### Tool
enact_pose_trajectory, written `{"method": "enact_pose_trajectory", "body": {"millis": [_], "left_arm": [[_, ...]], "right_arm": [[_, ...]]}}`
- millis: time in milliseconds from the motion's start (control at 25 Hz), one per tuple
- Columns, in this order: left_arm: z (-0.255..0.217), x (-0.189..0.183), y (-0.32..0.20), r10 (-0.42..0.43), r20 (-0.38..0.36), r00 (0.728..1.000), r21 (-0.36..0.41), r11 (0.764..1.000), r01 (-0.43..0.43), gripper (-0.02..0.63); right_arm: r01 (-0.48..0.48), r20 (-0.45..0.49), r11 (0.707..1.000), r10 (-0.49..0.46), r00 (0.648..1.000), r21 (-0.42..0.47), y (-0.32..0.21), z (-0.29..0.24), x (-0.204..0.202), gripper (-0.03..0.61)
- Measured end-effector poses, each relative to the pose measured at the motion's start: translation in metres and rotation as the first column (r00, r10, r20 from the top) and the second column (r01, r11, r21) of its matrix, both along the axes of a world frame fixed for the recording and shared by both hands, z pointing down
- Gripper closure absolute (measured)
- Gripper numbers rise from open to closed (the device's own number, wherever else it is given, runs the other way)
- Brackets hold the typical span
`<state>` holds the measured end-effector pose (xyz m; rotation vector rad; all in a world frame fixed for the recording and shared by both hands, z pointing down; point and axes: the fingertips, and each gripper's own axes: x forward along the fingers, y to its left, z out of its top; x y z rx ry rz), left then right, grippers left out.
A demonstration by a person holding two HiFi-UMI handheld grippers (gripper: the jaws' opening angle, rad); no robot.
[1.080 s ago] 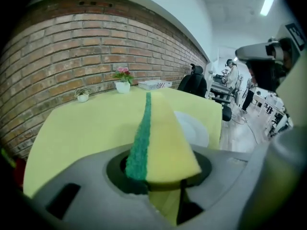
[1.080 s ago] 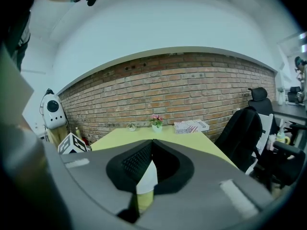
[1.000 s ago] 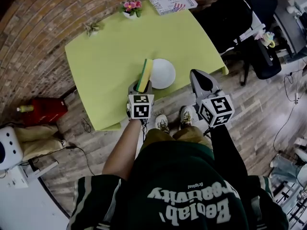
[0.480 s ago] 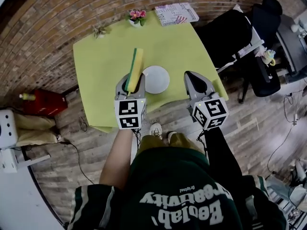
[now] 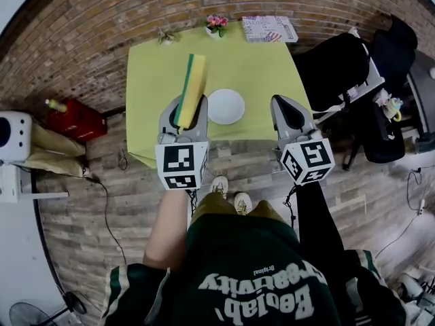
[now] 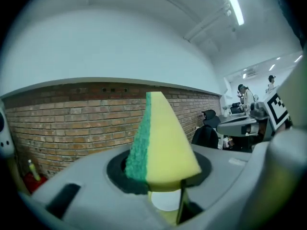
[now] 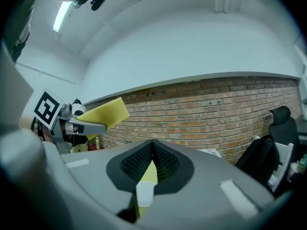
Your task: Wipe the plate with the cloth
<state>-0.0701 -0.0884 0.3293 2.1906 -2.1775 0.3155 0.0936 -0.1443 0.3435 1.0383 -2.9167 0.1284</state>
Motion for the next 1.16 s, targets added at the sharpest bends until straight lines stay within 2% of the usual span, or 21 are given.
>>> {"method": "enact_pose_trajectory", "body": {"millis": [360,1160], "left_arm": [[-0.010,0.014,0.045,-0.051,0.014,0.999,0.023,0.998,0.051,0.486],[-0.038,0.008,0.069,-0.074,0.008,0.997,0.073,0.995,0.073,0.486]], "right_arm": [[0.098,-0.056,0.994,-0.095,0.994,0.057,0.033,-0.008,0.004,0.566],[0.133,-0.030,0.989,-0.131,0.991,0.067,0.053,-0.021,-0.003,0.565]]}}
